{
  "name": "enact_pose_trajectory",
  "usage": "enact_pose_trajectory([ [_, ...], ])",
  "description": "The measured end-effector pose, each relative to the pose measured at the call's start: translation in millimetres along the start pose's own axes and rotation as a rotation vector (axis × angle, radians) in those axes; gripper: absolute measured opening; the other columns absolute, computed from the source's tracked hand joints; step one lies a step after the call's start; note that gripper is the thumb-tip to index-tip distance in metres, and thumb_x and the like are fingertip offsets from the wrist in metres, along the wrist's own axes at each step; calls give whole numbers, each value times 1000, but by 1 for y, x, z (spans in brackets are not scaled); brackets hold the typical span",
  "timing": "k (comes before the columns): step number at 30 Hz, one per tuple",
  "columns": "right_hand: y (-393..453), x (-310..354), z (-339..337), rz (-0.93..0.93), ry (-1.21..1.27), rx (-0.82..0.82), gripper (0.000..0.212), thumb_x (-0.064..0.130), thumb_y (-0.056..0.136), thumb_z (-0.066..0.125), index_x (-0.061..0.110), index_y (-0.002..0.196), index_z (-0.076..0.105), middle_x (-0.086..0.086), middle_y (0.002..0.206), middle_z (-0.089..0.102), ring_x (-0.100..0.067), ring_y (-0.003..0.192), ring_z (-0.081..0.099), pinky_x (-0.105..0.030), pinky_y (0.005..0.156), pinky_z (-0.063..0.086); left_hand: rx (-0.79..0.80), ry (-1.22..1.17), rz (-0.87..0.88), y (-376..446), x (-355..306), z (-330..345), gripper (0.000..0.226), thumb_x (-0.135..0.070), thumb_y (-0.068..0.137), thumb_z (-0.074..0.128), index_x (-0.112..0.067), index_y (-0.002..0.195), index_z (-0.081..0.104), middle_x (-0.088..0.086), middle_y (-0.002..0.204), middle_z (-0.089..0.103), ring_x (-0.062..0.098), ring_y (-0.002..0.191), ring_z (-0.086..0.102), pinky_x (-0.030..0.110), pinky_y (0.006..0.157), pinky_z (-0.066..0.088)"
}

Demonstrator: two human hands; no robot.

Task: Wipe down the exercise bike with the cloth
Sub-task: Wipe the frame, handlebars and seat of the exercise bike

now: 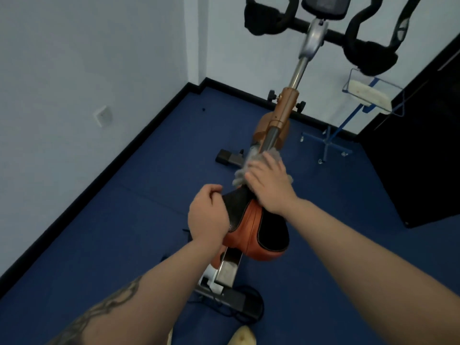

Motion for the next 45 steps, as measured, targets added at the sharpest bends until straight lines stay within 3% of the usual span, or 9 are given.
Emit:
enact_pose_trajectory([
  [5,-43,44,-2,-28,104,18,44,39,106,25,26,142,46,10,150,40,-11,149,9,-39,121,2,202,-174,-126,-6,6,5,35,-19,106,32,-7,98,63,5,93,63,21,91,59,32,76,41],
  [11,-106,72,12,16,-28,17,57,51,99,-2,38,154,-5,19,161,-11,-10,148,-17,-39,122,-7,437,-383,-133,-12,17,-15,35,-24,107,32,-16,121,63,0,114,66,10,105,63,24,90,52],
  [15,-131,69,22,203,-24,-16,58,58,93,-13,43,148,-19,20,158,-21,-10,146,-25,-36,119,-15,497,-478,-215,-8,20,-15,30,-19,106,34,-19,116,62,-5,106,68,-3,87,68,9,68,50],
  [22,-98,80,15,350,-6,-77,54,51,100,-1,43,152,-8,15,161,-7,-14,150,-12,-40,119,-9,579,-455,-173,11,26,-16,30,-3,103,38,-2,122,61,16,121,65,17,103,64,18,81,51],
  [26,-98,70,14,257,23,-31,49,55,98,-2,55,147,-9,22,160,-9,-9,149,-10,-38,119,-6,619,-440,-57,15,25,-20,29,-5,104,36,-13,114,63,14,119,66,20,107,64,24,88,50],
  [31,-74,67,11,338,58,8,48,49,103,13,51,151,8,18,162,-3,-10,149,-9,-43,120,-4,800,-506,46,-2,30,-20,29,-11,102,44,-18,130,51,0,130,63,6,116,60,15,90,47],
  [38,-54,59,1,259,77,163,45,39,106,13,47,150,16,16,163,-3,-8,148,-17,-44,120,-9,1033,-432,221,2,27,-19,89,-14,71,87,-23,143,36,-9,134,59,12,128,54,25,101,46],
  [42,-54,76,12,93,133,201,43,47,105,16,54,146,26,21,161,2,0,145,-19,-36,115,-16,994,-317,285,9,29,-12,97,-14,61,93,-19,141,38,-3,135,56,10,127,53,37,107,45],
  [45,-44,68,3,135,242,197,39,53,103,23,54,139,39,23,160,10,2,145,-12,-36,115,-13,1005,-260,263,13,29,-10,102,-22,59,94,-23,141,35,-8,135,54,4,126,52,27,105,46],
])
Point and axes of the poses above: each hand's wrist, its own y-axis towards the middle knuckle, its own z-axis out of the palm, x = y × z, the point moved 4 cm from there along y, towards the middle knuckle
